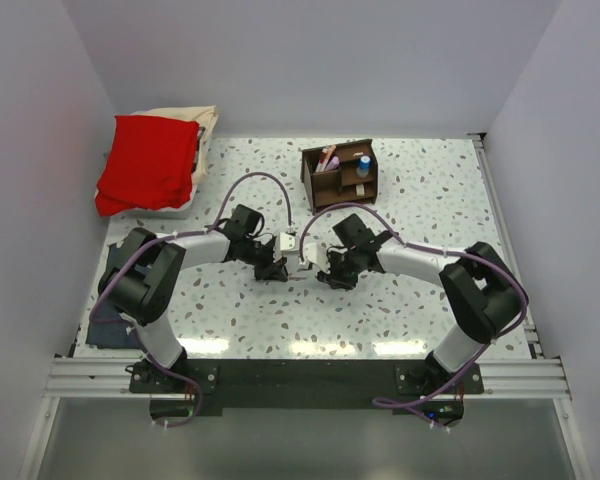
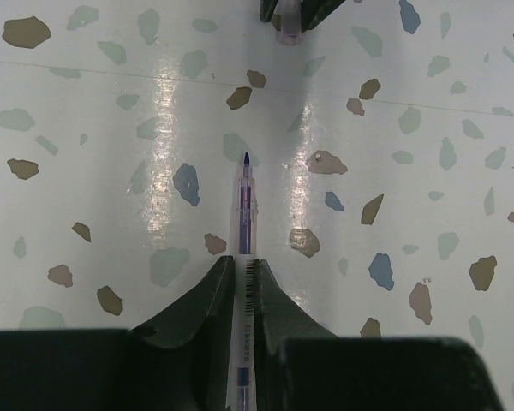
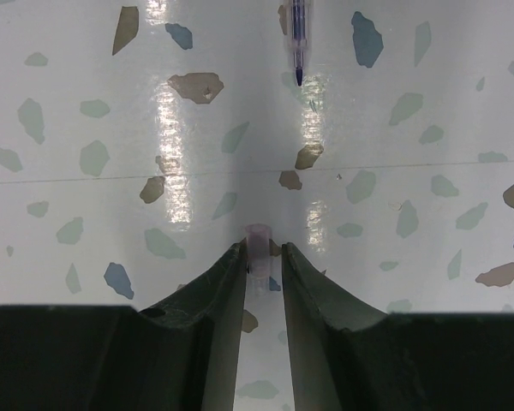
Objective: Sort the stationery into containers
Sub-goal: Move the pen to the center of the board, then close the pen cap on the pen.
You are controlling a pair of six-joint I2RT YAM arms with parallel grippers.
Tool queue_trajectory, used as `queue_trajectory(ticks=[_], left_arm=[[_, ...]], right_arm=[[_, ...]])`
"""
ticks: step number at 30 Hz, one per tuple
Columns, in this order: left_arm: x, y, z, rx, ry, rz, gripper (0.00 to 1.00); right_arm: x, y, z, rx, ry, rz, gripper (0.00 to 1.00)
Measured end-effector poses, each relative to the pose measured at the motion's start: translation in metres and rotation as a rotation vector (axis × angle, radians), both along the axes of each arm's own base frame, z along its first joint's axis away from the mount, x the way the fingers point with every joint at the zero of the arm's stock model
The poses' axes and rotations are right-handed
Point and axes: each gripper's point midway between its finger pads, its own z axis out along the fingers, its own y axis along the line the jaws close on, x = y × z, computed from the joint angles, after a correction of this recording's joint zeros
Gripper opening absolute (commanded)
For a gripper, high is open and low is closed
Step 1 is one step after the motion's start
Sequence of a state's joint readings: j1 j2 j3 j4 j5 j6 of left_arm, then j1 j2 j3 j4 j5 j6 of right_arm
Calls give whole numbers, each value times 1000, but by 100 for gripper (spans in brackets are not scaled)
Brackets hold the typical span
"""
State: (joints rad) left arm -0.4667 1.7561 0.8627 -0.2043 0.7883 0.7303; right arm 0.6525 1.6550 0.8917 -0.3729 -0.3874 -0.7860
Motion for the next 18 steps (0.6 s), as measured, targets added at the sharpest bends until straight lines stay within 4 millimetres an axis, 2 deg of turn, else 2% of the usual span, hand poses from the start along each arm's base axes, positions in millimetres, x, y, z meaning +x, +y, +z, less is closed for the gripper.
queue_trajectory(ticks=[6, 9, 10, 13, 18], left_arm=[[0, 0, 0, 1, 1, -5, 11], [0, 0, 0, 3, 4, -11, 11], [0, 0, 0, 5, 7, -11, 11], [0, 0, 0, 7, 16, -11, 11], [0, 0, 0, 7, 19, -16, 10]], right_arm=[[0, 1, 0, 5, -1, 2, 26], [-1, 1, 0, 9, 8, 10, 15], [-2, 1, 0, 11, 11, 15, 8], [-1, 0, 0, 12, 9, 24, 0], [-3, -1, 1, 21, 0, 35, 0]])
